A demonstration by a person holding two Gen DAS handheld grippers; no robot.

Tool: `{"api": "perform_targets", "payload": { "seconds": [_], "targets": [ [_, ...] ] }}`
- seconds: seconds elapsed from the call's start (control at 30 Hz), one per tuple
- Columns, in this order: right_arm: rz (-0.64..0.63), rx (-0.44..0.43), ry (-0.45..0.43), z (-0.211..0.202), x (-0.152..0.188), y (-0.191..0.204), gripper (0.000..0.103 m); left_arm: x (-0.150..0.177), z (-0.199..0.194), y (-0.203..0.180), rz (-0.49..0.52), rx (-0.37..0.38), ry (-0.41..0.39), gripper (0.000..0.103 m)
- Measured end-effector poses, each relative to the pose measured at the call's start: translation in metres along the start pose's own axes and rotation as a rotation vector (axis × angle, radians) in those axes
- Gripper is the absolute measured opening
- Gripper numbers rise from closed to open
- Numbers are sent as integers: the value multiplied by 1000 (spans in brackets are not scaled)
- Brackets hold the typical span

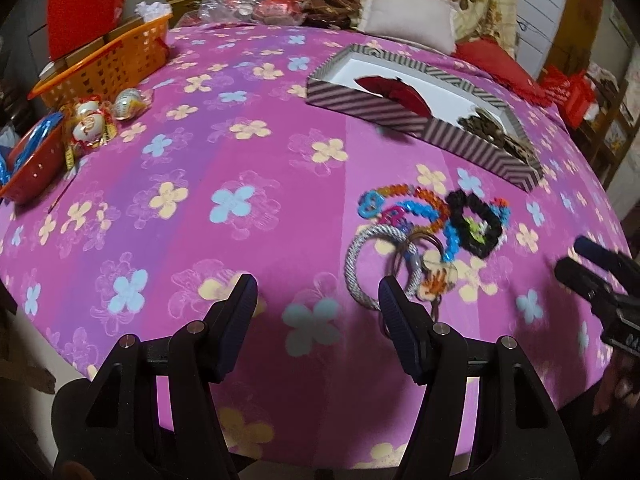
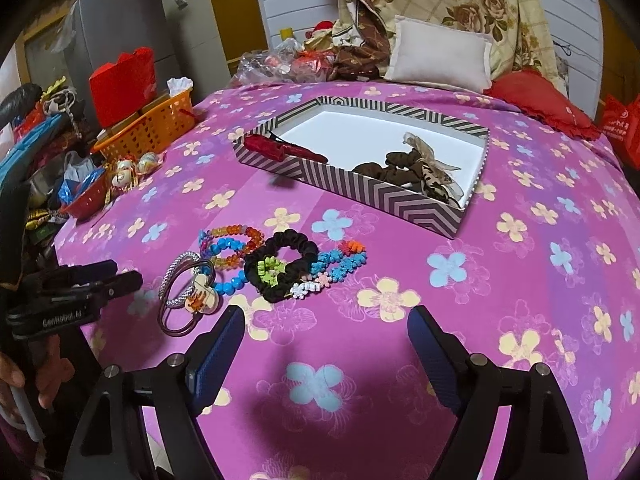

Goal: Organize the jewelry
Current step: 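Withdraw both tools from the tray back toward the remaining accessories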

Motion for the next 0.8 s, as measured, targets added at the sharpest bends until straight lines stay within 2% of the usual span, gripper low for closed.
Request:
{"api": "perform_targets", "payload": {
  "seconds": [0.2,0.57,0.63,0.7,0.8],
  "targets": [
    [-10,1,-3,3,-5,2,82,7,6,-13,9,60,31,63],
    [-2,-14,11,9,-5,0,82,-5,21,-35,95,87,39,63],
    [-2,-16,15,11,-4,0,82,-7,25,-36,99,96,45,58],
    [2,-18,19,12,-4,-1,82,-8,28,-35,94,105,55,50],
    [11,-24,25,14,-4,-3,82,-9,32,-33,92,116,65,45]
  ]
}}
Point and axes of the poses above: each gripper's, at about its wrist camera, not at the fingertips, and z roughly the way its jaws point, y to its left, x to its underside, the point moved 7 cm from there along z, roughly the way its jaws point, and after that the axes turned 8 degrees about x, right-handed, at the moved point
